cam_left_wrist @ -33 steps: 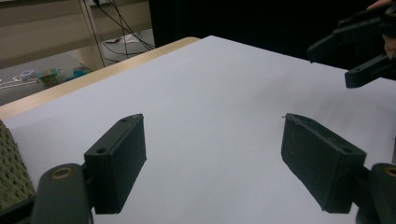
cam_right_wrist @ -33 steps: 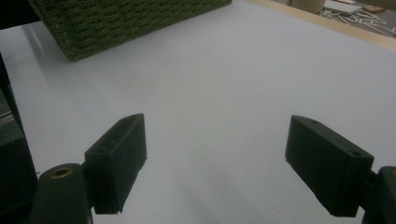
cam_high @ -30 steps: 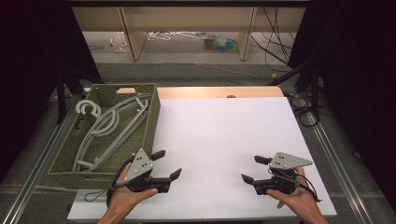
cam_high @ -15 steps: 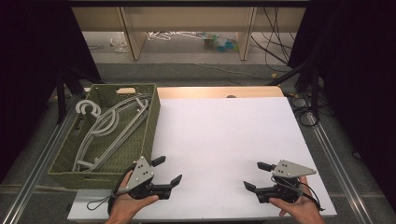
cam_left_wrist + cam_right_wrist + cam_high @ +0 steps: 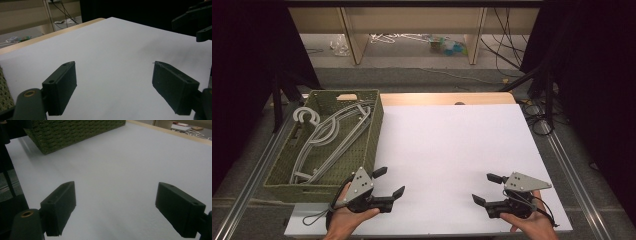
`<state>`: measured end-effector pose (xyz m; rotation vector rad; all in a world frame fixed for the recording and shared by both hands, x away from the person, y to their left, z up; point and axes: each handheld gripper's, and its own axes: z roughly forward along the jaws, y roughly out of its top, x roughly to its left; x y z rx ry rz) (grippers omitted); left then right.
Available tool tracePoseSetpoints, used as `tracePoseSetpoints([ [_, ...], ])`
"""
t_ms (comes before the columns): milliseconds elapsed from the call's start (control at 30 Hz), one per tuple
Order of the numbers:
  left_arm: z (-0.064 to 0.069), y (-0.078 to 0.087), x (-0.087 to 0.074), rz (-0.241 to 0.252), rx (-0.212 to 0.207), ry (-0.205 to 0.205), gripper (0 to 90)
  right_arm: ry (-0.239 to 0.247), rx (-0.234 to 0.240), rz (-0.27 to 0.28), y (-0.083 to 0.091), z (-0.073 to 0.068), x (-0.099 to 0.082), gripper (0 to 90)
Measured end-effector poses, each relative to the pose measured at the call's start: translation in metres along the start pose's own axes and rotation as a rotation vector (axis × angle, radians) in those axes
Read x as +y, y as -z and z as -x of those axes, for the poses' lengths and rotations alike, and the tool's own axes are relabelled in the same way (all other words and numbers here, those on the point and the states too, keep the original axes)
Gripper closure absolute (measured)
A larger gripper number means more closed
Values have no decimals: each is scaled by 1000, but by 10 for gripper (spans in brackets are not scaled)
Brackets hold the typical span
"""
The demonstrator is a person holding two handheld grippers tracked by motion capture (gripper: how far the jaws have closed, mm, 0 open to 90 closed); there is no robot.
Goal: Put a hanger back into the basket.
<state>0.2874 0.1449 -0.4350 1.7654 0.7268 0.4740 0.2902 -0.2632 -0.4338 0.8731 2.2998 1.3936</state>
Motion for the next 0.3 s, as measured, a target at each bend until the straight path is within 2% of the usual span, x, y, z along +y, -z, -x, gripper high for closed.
tracePoseSetpoints([
  [67, 1, 0, 0, -1, 0, 1, 197, -4, 12, -7, 0, 0, 0, 175],
  [200, -1, 0, 0, 0, -3, -11, 196, -5, 0, 5, 0, 0, 0, 175],
  [300, 1, 0, 0, 0, -1, 3, 196, -6, -1, 3, 0, 0, 0, 174],
])
